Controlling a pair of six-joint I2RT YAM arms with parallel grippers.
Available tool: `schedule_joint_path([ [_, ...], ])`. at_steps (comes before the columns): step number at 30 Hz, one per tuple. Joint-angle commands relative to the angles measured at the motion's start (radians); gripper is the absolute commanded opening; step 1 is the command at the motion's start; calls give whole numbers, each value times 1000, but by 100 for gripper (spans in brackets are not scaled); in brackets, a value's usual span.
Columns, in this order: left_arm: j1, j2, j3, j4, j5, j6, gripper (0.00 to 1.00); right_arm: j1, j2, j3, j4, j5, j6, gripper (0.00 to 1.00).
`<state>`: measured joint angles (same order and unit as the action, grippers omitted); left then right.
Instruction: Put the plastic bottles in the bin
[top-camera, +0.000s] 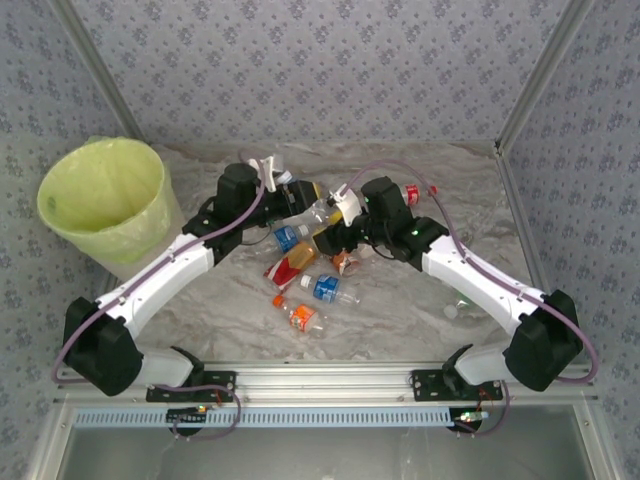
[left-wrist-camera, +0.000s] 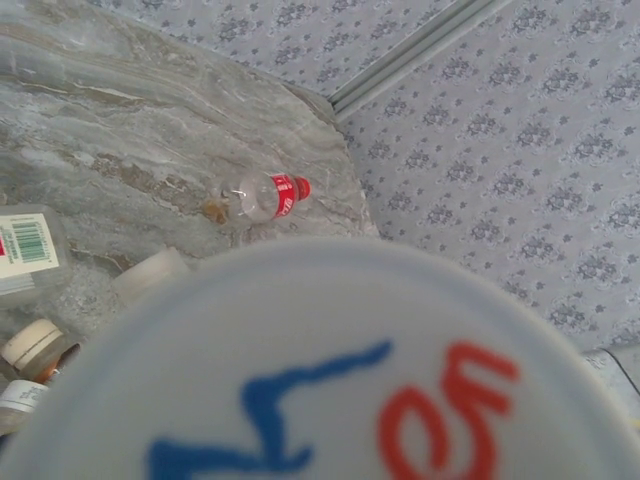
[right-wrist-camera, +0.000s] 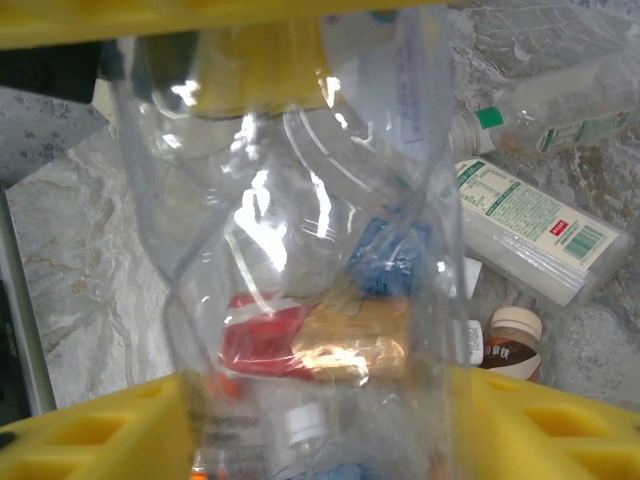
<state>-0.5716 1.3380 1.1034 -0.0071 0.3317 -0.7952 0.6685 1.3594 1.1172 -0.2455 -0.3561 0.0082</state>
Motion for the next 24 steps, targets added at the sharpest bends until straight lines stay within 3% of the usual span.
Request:
schedule_joint_path([
  [1, 5, -39, 37, -35, -59, 54, 55, 4, -57, 6, 45, 20, 6, 77],
  [6, 13, -71, 81, -172, -151, 172, 52, -1, -152, -58, 111, 194, 46, 91],
  [10, 41, -121, 125, -290, -263, 271, 52, -16, -207, -109, 146, 465, 101, 100],
  [15, 88, -170, 220, -391, -400, 407, 52, -87, -220, -140, 109, 726, 305, 100],
  [17, 102, -181, 275, -429, -483, 456, 52, -138, -221, -143, 68, 752, 429, 100],
  [18, 99, -184, 314, -456, -579, 468, 52, -167, -225, -155, 75, 718, 460, 100],
  [21, 99, -200, 384, -456, -795, 544, 52, -215, -248, -208, 141, 651, 528, 100],
  [24, 104, -217, 422, -412, -948, 657, 52, -230, -259, -224, 146, 660, 552, 100],
])
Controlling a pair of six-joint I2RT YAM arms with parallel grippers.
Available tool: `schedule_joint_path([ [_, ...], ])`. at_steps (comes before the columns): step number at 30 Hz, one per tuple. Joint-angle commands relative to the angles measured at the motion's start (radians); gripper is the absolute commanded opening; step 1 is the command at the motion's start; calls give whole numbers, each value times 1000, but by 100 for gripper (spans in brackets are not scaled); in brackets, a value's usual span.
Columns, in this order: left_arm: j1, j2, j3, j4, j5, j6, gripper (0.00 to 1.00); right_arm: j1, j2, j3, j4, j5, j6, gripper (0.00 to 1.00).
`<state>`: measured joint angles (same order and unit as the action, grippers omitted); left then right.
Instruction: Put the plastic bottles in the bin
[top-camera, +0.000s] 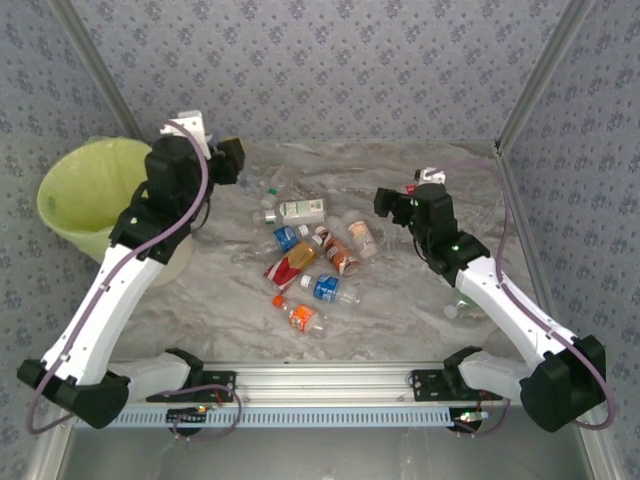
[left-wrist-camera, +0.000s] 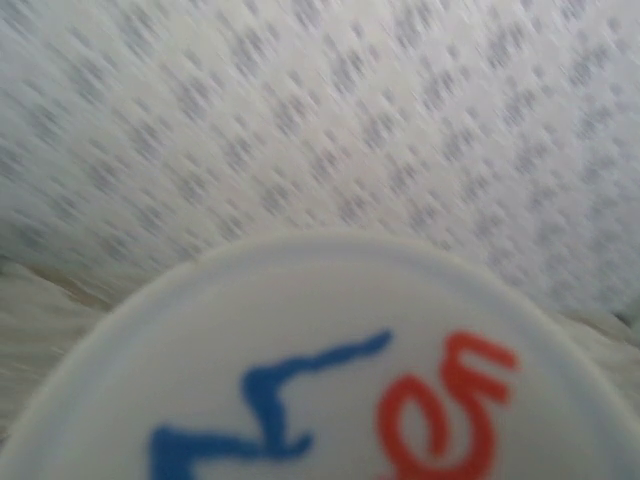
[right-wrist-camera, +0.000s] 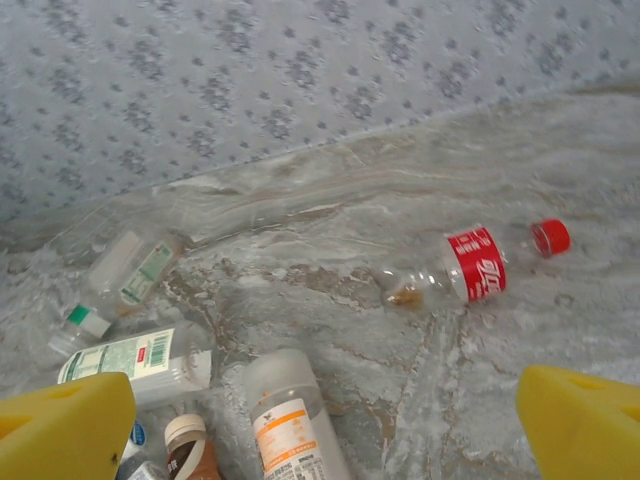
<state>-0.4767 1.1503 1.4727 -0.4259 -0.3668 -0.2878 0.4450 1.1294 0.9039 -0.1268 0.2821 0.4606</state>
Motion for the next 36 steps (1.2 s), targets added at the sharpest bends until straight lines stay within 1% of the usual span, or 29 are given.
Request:
schedule_joint_path([
  [1, 13, -29, 64, 14, -296, 182, 52, -11, -29, -10, 17, 30, 99, 100],
  [3, 39, -31, 79, 43, -398, 252, 52, -26, -29, -8, -2, 26, 96, 100],
  [5, 93, -24, 88, 43, -454, 278, 52, -54, -31, -11, -2, -40, 87, 100],
  [6, 139, -15, 98, 11, -455, 261, 52, -70, -31, -13, 2, -76, 91, 100],
  [9, 273, 9, 106, -88, -431, 186, 52, -101, -44, -36, 34, -133, 110, 100],
  [12, 386, 22, 66, -112, -423, 145, 52, -114, -59, -62, 73, -173, 113, 100],
  [14, 465, 35, 50, -137, -377, 103, 52, -117, -63, -68, 81, -185, 114, 100],
  [16, 532, 45, 34, -158, -310, 62, 52, -117, -65, -65, 67, -165, 124, 100],
  [17, 549, 50, 25, -169, -296, 47, 52, -117, -66, -66, 58, -145, 128, 100],
  [19, 552, 59, 2, -186, -301, 39, 52, -119, -71, -65, 43, -115, 136, 100],
  [23, 587, 77, -58, -208, -303, -3, 52, -121, -74, -66, 28, -116, 136, 100],
  [26, 625, 98, -77, -244, -303, -43, 55, -122, -75, -62, 14, -110, 135, 100],
  [29, 645, 130, -57, -310, -325, -74, 60, -122, -73, -53, 6, -112, 128, 100],
  [32, 645, 159, -17, -360, -365, -98, 70, -122, -69, -50, -5, -111, 122, 100],
  [33, 645, 164, -3, -373, -371, -106, 75, -122, -68, -49, -8, -109, 122, 100],
  [36, 645, 164, 24, -386, -357, -108, 82, -121, -65, -49, -19, -82, 129, 100],
])
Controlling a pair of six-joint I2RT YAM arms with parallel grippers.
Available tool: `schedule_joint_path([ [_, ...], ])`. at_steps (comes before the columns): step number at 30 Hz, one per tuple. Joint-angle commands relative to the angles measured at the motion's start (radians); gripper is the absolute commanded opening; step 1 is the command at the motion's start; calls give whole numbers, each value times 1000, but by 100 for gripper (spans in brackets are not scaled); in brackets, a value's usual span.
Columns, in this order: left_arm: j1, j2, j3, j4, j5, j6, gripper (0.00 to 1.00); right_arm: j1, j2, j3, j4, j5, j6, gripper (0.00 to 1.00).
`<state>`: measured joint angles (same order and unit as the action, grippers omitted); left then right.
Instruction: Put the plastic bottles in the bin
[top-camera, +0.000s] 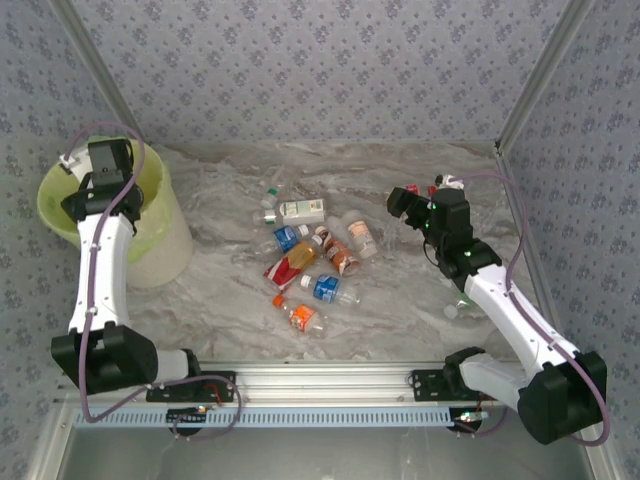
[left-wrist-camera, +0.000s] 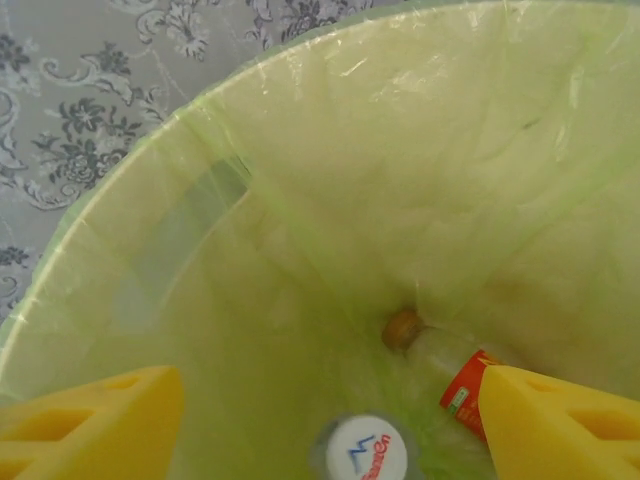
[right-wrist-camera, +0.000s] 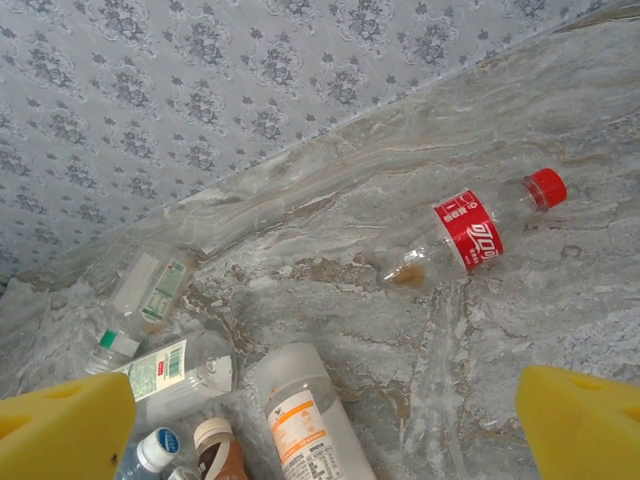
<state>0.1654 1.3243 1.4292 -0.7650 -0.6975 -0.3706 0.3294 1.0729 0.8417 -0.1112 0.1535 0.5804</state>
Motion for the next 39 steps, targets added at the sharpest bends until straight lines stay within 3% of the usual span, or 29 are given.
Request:
schedule_joint_path([
  [1, 3, -14, 72, -48, -17, -27, 84, -7, -7, 15, -42, 59, 13, 100],
  [7, 1, -53, 77, -30, 118, -30, 93, -19, 24, 36, -88, 71, 14, 100],
  [13, 2, -122, 51, 42, 342, -37, 99, -30, 65, 48, -89, 42, 17, 100],
  [22, -19, -237, 20, 179, 772, -86, 99, -35, 107, 74, -108, 20, 14, 100],
  [26, -127, -266, 20, 187, 803, -87, 100, -38, 110, 76, -108, 27, 17, 100],
  [32, -368, -232, 17, 195, 817, -72, 99, -37, 108, 79, -112, 26, 19, 100],
  [39, -582, -47, 22, 151, 811, -26, 99, -37, 101, 82, -121, 25, 22, 100],
])
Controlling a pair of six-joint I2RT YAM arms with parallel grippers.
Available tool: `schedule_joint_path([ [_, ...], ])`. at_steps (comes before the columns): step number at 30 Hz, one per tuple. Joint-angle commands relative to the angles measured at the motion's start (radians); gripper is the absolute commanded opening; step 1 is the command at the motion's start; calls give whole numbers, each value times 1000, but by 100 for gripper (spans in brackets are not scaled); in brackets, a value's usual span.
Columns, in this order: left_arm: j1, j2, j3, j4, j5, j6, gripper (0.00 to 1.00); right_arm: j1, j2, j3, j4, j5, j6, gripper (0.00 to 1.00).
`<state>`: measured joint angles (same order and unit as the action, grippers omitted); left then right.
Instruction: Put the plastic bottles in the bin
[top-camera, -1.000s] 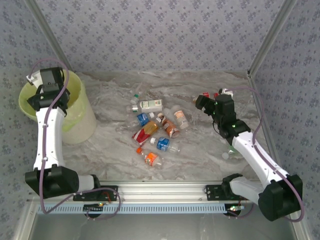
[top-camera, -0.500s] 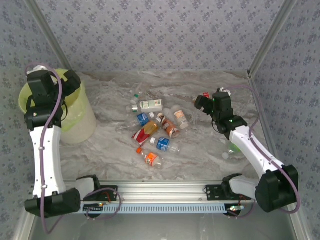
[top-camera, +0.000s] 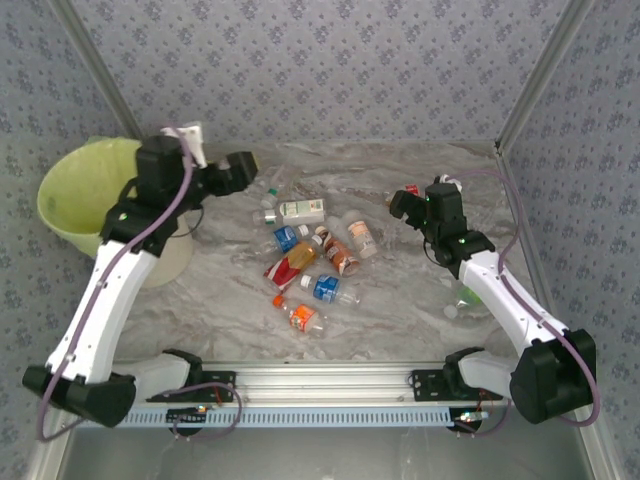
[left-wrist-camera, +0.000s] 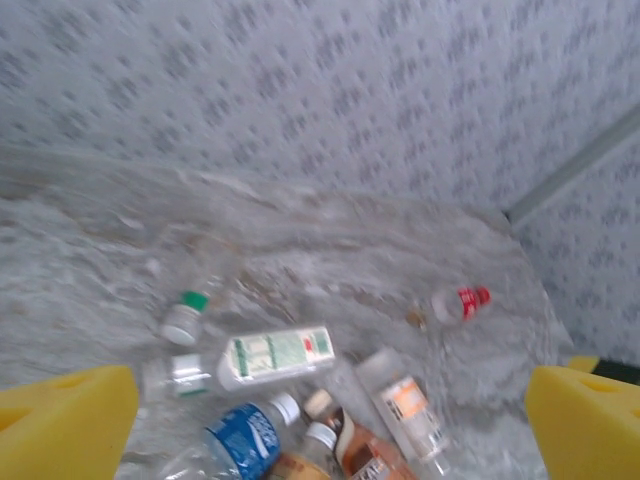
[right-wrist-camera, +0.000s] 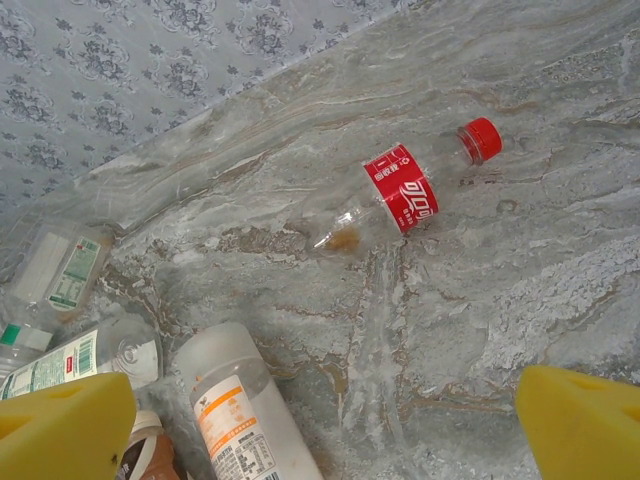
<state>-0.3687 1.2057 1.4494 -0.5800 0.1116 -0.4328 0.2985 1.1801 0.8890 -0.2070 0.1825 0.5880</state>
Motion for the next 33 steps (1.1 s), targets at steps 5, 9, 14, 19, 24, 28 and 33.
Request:
schedule_joint_path([
  [5, -101, 237, 14, -154, -47, 255, 99, -6, -27, 24, -37, 13, 8, 100],
  [9, -100, 306, -17, -166, -154, 383, 99, -8, -45, 14, -42, 27, 5, 100],
  [14, -97, 399, -38, -216, -182, 527, 100, -7, -61, 1, -51, 37, 3, 100],
  [19, -84, 496, -40, -257, -179, 627, 99, -9, -74, 0, -62, 47, -2, 100],
  [24, -84, 615, 21, -345, -132, 679, 91, -9, -77, 3, -55, 22, -17, 100],
  [28, -84, 691, 35, -353, -139, 694, 81, -9, -74, 13, -44, -42, -41, 100],
  [33, -85, 715, 22, -309, -143, 700, 76, -4, -74, 21, -53, -54, -55, 100],
])
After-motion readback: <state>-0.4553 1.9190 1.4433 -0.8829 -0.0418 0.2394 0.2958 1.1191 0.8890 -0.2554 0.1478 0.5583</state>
